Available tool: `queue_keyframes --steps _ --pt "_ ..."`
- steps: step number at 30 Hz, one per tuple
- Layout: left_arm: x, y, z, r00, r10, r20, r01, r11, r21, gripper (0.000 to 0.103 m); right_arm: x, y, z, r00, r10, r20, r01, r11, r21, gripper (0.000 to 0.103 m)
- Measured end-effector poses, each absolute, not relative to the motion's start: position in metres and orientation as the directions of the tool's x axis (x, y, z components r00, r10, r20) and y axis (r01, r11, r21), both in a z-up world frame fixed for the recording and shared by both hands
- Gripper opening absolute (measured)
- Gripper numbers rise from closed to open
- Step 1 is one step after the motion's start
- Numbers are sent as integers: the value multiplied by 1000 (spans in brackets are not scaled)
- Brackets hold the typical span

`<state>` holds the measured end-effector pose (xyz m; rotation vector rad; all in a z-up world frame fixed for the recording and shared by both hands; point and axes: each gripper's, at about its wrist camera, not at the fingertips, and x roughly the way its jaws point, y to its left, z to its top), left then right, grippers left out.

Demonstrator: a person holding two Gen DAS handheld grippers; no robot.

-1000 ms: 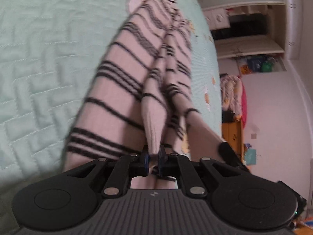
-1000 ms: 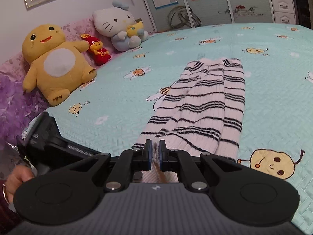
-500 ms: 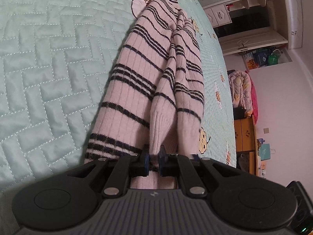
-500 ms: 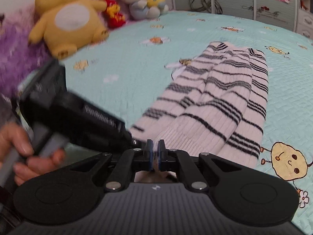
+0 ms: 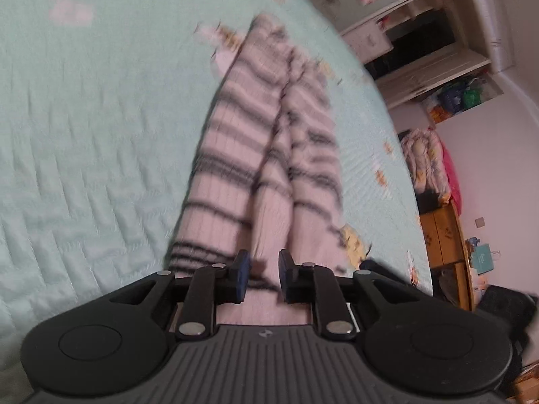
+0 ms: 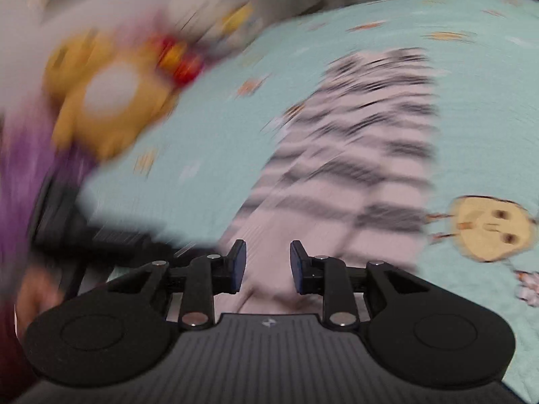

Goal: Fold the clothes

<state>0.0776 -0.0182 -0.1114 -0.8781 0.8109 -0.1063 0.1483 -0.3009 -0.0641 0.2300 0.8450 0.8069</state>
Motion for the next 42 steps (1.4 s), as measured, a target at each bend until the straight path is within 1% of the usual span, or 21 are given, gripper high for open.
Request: queue_keyframes --steps 1,3,6,9,12,16,17,18,19,20,21,23,27,30,33,35,36,38,40,41,42 --pt "77 -18 -104 720 -399 -568 -209 656 -725 22 161 -312 -68 429 704 -566 -486 708 513 29" --pt "91 -23 -92 729 -410 -549 -172 666 -726 28 184 -329 -82 454 694 -558 -382 718 582 33" --pt "131 -28 -92 725 -400 -561 -175 681 -711 28 209 -340 -105 441 729 -523 -286 667 688 33" --pt "169 -30 -101 710 -399 -580 -199 677 -709 28 221 -333 -119 424 764 -487 -251 615 747 33" --pt "198 -33 -110 698 -369 -614 -239 688 -686 28 228 -322 -128 395 789 -471 -246 585 773 34" --pt "217 -32 -119 693 -359 -625 -272 673 -688 28 231 -317 -135 376 796 -474 -256 581 773 33" --pt "220 -32 -120 694 -367 -620 -271 664 -697 28 232 -318 -137 372 799 -473 -254 578 776 33" --pt "223 -33 -120 695 -374 -615 -261 665 -700 28 232 -319 -137 369 798 -476 -255 579 774 26" --pt "225 -35 -120 691 -351 -632 -262 693 -672 27 233 -320 -138 366 798 -479 -257 581 772 21" --pt "227 -38 -120 688 -327 -648 -264 719 -643 21 233 -320 -137 366 792 -488 -267 592 761 13" --pt "229 -41 -120 685 -302 -663 -266 744 -613 1 232 -321 -136 366 787 -497 -278 602 748 12" --pt "233 -46 -120 678 -252 -691 -268 790 -551 2 231 -321 -134 368 774 -515 -299 623 723 12" --pt "226 -45 -119 683 -225 -695 -272 804 -528 3 228 -321 -129 372 748 -549 -340 661 669 12" --pt "209 -44 -106 698 -245 -672 -238 806 -541 3 209 -334 -122 377 766 -521 -363 640 677 16" --pt "176 -56 -81 734 -237 -636 -158 852 -500 5 183 -348 -117 348 784 -514 -404 620 672 16" --pt "149 -64 -72 734 -283 -617 -93 858 -505 6 163 -358 -114 317 795 -518 -438 607 663 16" --pt "133 -69 -71 733 -308 -606 -72 852 -519 9 156 -363 -115 293 802 -520 -450 595 665 16" --pt "108 -74 -74 727 -330 -602 -66 839 -539 10 141 -365 -118 247 820 -517 -476 567 672 16" --pt "87 -79 -81 719 -343 -604 -68 830 -553 10 130 -361 -122 204 845 -494 -489 525 696 16" --pt "79 -81 -86 714 -346 -609 -74 827 -557 10 129 -356 -128 190 850 -492 -475 518 711 16" --pt "75 -83 -94 697 -335 -634 -100 830 -549 10 129 -350 -135 176 854 -490 -459 511 726 14"
